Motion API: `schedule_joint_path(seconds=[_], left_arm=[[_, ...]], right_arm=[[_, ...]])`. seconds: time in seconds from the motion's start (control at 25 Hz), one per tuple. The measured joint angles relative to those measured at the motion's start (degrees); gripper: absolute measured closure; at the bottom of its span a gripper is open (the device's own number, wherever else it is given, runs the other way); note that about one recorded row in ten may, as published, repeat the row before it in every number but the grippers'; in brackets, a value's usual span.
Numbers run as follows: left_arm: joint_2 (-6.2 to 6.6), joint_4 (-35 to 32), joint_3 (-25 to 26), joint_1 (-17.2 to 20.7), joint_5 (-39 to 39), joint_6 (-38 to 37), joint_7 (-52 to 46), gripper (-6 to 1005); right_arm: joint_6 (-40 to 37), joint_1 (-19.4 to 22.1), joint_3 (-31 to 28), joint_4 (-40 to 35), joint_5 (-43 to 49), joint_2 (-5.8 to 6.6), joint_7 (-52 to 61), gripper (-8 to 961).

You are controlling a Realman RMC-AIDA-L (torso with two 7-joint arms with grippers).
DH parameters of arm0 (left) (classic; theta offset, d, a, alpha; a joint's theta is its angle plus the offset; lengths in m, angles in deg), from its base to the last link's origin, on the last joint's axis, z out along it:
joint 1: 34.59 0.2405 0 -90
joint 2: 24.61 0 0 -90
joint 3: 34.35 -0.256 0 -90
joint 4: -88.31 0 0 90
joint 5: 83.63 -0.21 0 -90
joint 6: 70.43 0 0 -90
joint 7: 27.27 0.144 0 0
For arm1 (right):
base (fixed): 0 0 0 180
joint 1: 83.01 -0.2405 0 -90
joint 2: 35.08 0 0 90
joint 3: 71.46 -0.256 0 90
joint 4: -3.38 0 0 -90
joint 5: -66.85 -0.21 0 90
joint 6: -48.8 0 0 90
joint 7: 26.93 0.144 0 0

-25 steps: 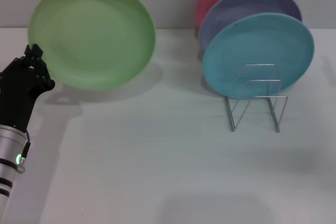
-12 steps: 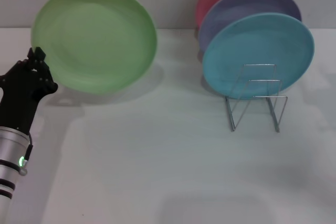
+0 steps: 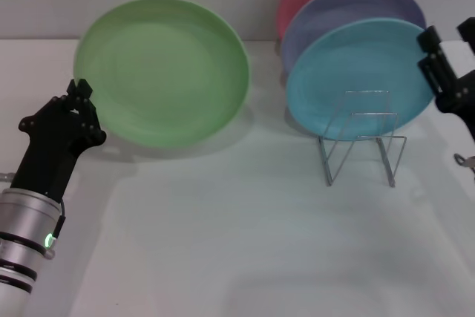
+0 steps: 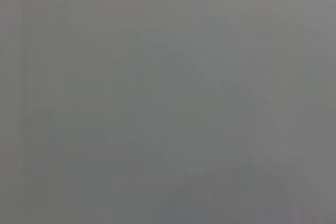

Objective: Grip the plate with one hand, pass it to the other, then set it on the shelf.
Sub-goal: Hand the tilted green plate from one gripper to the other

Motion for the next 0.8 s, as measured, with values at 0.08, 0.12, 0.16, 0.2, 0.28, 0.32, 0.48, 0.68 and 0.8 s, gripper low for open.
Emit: schedule_joint_path(seconds=[0.08,0.12,0.16,0.2,0.28,0.32,0.48,0.68,0.8], left_arm=[[-0.01,0.0,-0.3,-0.3,0.1,0.1,0.2,952],[-0.01,0.0,-0.3,-0.3,0.1,0.1,0.2,952],[-0.02,0.0,-0.4,-0.4,0.1,0.2,0.3,952],[-0.02,0.0,-0.5,-0.4,0.1,0.2,0.3,952],[-0.02,0.0,-0.7,-0.5,0.2,0.4,0.2,952],[-0.02,0.0,-0.7,-0.5,0.2,0.5,0.2,951],[-0.01,0.0,-0.8,-0.8,0.4,1.2,0.2,951],[-0.01,0.0,-0.8,-1.5,0.9,2.3,0.3,950],[-0.01,0.0,-0.8,-1.8,1.0,2.6,0.3,950]], right_arm=[[0.1,-0.3,0.0,1.8,0.9,-0.04,-2.2,274],[0.1,-0.3,0.0,1.8,0.9,-0.04,-2.2,274],[0.1,-0.4,0.0,2.4,1.2,-0.04,-3.0,274],[0.1,-0.4,0.0,2.9,1.8,-0.04,-3.5,274],[0.4,-0.7,0.0,3.7,4.1,-0.05,-4.1,274],[0.7,-0.8,0.0,3.9,4.8,-0.06,-4.2,274],[2.2,-1.4,0.0,4.2,6.7,-0.06,-4.4,274],[4.1,-2.0,0.0,4.4,8.3,-0.07,-4.4,273],[4.8,-2.3,-0.2,4.4,9.3,-0.07,-4.5,273]])
